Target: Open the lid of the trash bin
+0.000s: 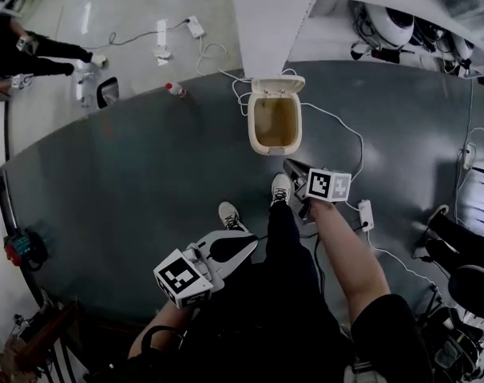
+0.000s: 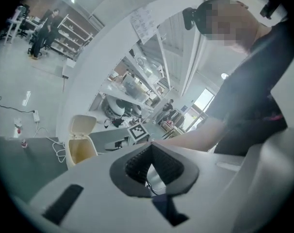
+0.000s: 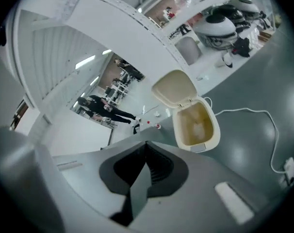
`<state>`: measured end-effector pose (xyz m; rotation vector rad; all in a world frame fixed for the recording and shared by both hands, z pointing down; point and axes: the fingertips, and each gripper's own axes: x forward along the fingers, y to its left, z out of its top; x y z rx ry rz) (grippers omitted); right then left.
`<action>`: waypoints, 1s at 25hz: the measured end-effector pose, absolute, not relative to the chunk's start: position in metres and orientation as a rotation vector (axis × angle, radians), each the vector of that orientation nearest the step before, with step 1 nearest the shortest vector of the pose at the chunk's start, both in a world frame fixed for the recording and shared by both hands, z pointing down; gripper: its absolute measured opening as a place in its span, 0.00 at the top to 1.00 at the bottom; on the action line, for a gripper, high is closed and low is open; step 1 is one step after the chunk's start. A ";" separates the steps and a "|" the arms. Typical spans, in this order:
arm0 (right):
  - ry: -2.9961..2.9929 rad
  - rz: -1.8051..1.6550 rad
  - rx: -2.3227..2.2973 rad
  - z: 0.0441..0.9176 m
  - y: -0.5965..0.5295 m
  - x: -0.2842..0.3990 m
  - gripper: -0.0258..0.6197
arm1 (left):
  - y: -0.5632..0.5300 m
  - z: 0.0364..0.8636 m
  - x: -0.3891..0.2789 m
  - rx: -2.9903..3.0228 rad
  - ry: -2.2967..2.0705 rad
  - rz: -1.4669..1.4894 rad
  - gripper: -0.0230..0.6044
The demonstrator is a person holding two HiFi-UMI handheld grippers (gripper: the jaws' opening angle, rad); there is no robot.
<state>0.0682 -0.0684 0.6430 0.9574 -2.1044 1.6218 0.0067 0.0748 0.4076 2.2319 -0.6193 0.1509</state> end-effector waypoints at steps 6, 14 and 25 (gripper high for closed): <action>-2.401 1.451 0.944 0.503 -0.052 0.054 0.95 | 0.072 0.355 -0.001 2.282 -0.579 0.008 0.96; -2.731 1.163 0.889 0.339 -0.008 0.043 0.95 | 0.067 0.292 -0.009 2.405 -0.599 -0.102 0.96; -2.921 0.824 0.849 0.231 0.072 0.032 0.95 | 0.082 0.235 -0.017 2.533 -0.590 -0.187 0.96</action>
